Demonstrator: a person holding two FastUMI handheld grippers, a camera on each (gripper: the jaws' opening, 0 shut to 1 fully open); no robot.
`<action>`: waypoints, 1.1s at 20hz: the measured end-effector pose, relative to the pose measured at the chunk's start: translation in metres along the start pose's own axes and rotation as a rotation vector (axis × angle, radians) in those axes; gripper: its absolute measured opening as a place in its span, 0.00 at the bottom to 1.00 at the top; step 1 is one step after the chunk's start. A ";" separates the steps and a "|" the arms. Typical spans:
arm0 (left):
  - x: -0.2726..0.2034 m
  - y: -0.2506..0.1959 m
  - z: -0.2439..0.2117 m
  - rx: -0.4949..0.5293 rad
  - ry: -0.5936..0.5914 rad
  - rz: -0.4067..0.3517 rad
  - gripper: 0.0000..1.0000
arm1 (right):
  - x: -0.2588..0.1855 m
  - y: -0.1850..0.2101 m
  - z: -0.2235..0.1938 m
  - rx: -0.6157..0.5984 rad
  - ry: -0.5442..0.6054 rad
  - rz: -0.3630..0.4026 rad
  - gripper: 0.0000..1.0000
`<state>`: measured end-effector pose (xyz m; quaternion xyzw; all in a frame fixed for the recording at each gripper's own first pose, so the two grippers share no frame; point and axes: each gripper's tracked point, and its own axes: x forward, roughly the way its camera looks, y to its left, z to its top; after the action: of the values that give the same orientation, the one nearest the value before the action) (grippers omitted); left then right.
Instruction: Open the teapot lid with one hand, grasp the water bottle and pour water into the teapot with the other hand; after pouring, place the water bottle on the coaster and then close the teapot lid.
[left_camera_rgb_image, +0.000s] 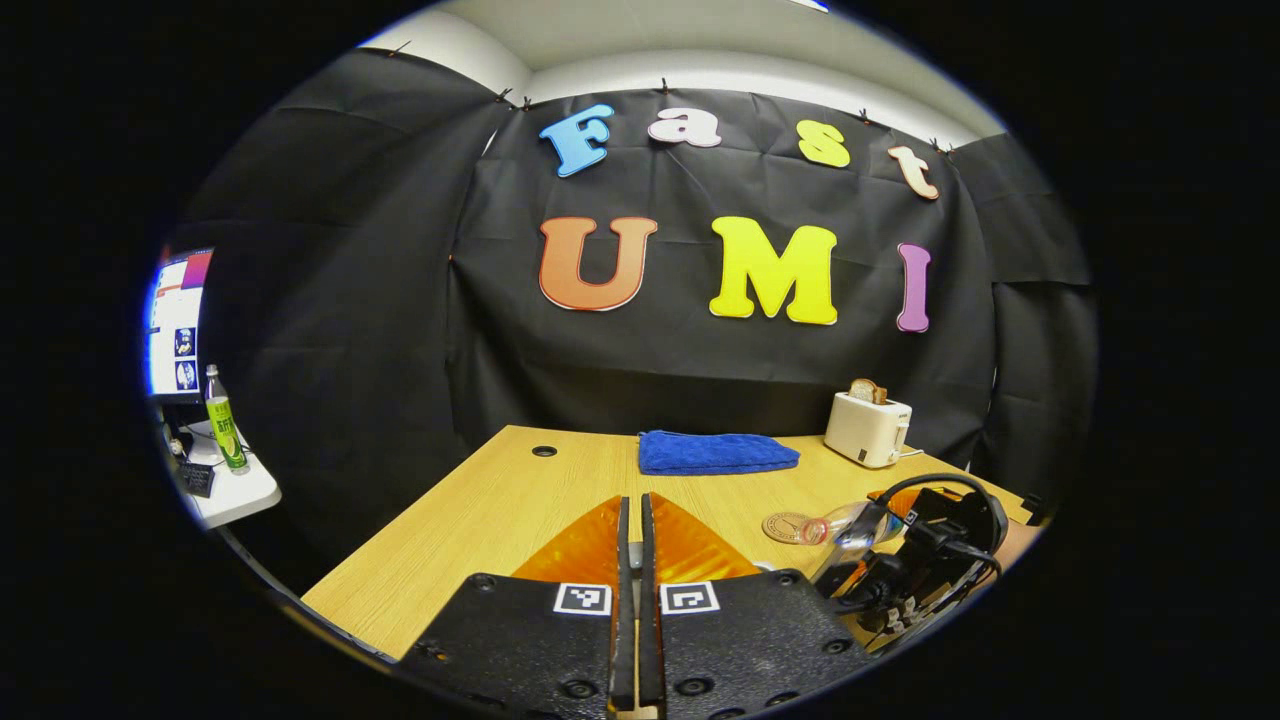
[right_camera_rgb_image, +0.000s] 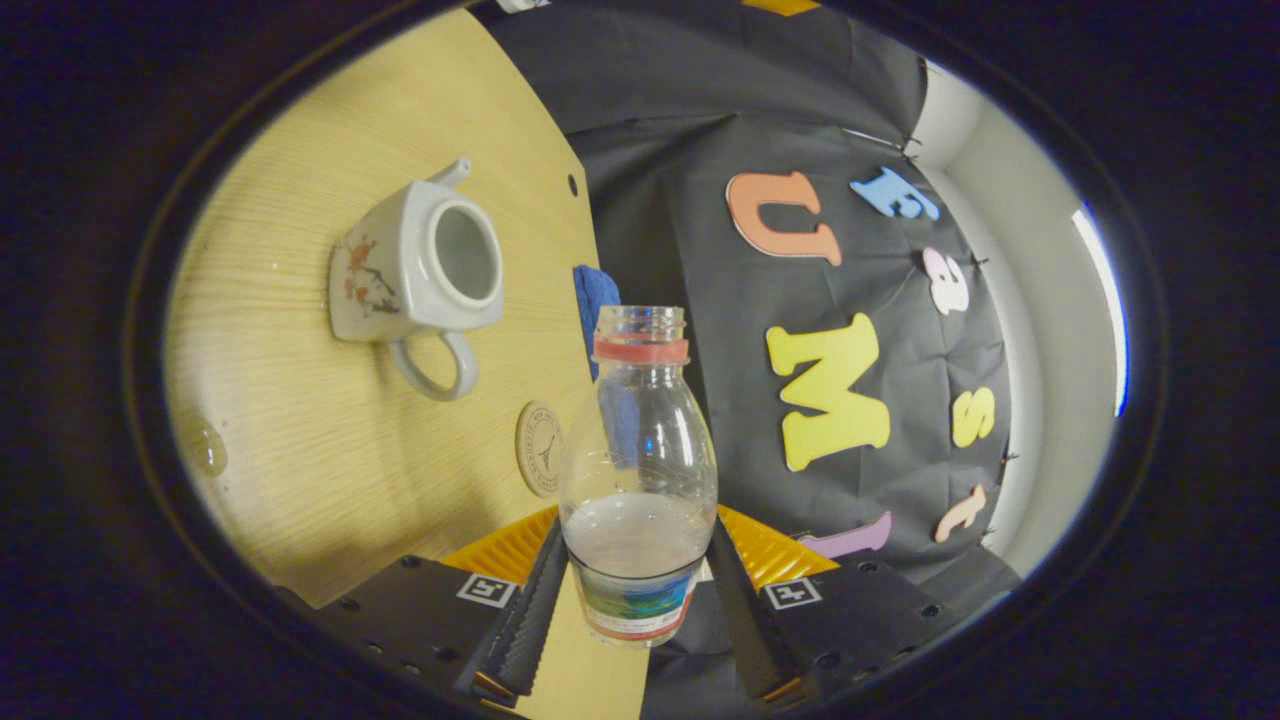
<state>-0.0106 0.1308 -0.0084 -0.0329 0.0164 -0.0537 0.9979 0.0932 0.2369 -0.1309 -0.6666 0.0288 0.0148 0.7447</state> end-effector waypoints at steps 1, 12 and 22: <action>0.001 0.000 -0.002 0.003 0.006 0.001 0.04 | 0.001 -0.003 0.003 -0.038 -0.010 -0.015 0.75; 0.001 -0.003 -0.006 0.036 0.019 -0.012 0.04 | 0.004 -0.008 0.025 -0.325 -0.084 -0.087 0.76; 0.004 0.000 -0.011 0.024 0.036 -0.007 0.04 | -0.001 -0.024 0.037 -0.468 -0.119 -0.181 0.76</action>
<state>-0.0070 0.1299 -0.0198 -0.0201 0.0335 -0.0578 0.9976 0.0945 0.2709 -0.1031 -0.8185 -0.0792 -0.0064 0.5690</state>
